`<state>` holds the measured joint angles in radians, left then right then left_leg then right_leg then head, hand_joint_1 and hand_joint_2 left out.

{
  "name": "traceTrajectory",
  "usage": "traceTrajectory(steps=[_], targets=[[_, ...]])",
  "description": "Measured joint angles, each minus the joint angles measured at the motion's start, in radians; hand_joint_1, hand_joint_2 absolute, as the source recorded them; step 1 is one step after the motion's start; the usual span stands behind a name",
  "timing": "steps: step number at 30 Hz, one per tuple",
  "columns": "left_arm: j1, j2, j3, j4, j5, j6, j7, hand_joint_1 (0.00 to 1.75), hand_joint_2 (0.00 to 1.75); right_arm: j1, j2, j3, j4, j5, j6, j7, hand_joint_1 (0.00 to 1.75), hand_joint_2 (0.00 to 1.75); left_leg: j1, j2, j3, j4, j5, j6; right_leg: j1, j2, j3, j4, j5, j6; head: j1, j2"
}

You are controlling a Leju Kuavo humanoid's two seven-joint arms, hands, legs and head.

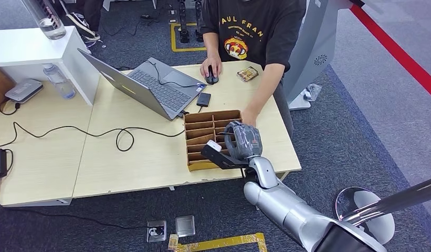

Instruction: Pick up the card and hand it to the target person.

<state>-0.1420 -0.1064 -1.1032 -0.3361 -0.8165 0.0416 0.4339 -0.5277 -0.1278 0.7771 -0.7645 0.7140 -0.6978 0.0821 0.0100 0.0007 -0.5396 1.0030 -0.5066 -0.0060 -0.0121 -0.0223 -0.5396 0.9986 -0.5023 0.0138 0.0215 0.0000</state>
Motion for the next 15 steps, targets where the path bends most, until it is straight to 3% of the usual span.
traceTrajectory(steps=[4, 10, 15], targets=[[0.0, 0.0, 0.0, 0.0, -0.001, 0.0, -0.001, 0.0, 0.0, 0.007, 0.0, -0.012, -0.008, 0.046, -0.001, -0.017, 1.75, 1.75, 0.0, 0.0, 0.0, 0.0, 0.0, 0.0, 0.0, 0.0, 0.0, 0.0, 0.0, 0.0, 0.0, 0.0], [0.001, 0.0, 0.0, 0.0, -0.002, 0.0, -0.001, 0.0, 0.0, 0.081, 0.003, -0.106, -0.156, 0.181, -0.003, -0.097, 1.72, 1.75, 0.0, 0.0, 0.0, 0.0, 0.0, 0.0, 0.0, 0.0, 0.0, 0.0, 0.0, 0.0, 0.0, 0.0], [0.001, 0.0, 0.0, 0.0, -0.004, 0.001, 0.0, 0.0, 0.0, 0.135, 0.014, -0.196, -0.322, 0.248, -0.003, -0.118, 1.63, 1.75, 0.0, 0.0, 0.0, 0.0, 0.0, 0.0, 0.0, 0.0, 0.0, 0.0, 0.0, 0.0, 0.0, 0.0]])
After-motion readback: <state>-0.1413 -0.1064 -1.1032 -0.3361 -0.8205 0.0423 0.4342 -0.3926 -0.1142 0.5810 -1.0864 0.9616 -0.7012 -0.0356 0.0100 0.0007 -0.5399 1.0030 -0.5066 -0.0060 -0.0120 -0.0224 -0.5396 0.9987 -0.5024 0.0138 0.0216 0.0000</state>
